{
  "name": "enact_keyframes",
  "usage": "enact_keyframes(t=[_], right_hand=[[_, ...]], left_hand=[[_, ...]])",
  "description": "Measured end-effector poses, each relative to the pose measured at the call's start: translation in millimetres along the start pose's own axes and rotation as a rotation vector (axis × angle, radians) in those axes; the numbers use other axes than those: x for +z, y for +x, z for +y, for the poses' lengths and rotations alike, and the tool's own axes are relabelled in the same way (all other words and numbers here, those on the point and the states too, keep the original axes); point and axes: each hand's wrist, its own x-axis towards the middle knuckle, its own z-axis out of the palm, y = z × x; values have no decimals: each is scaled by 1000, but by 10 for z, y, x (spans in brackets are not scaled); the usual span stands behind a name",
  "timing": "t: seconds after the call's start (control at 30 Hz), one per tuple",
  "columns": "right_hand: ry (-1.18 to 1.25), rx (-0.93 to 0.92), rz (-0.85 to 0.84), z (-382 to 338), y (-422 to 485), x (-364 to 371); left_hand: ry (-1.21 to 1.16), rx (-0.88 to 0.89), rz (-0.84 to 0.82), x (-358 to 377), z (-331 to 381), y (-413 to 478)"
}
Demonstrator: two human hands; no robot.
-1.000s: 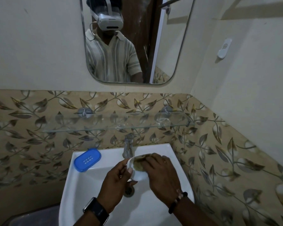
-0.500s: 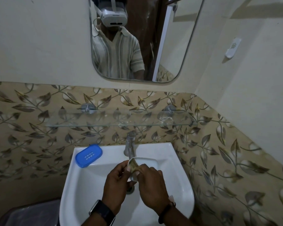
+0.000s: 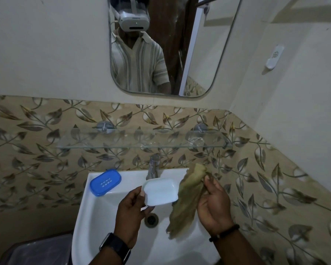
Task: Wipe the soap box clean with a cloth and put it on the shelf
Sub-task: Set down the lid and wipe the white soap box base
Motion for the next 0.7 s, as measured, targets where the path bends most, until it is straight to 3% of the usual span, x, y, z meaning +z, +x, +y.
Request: enact_keyframes(t=[0.13,0.27,0.4,0.53,0.7], right_hand=[[-106,-79,27,104,-17,-24],[-660,-152,-72,398,-97,-55],[-1003,-166,-223,663,-123,-60],[-1120,-195,-260,686,-57,-14],[-1098,-233,-240,659,53,-15]], left_hand=[[-57,-7,69,-6,-14,6],[-97,-35,117,-23,-33,-26],[-113,-53,149,-18,-43,-66],[-134,-68,179,-49,-17,-58],[-146,-41,204,-40,-7,-6]])
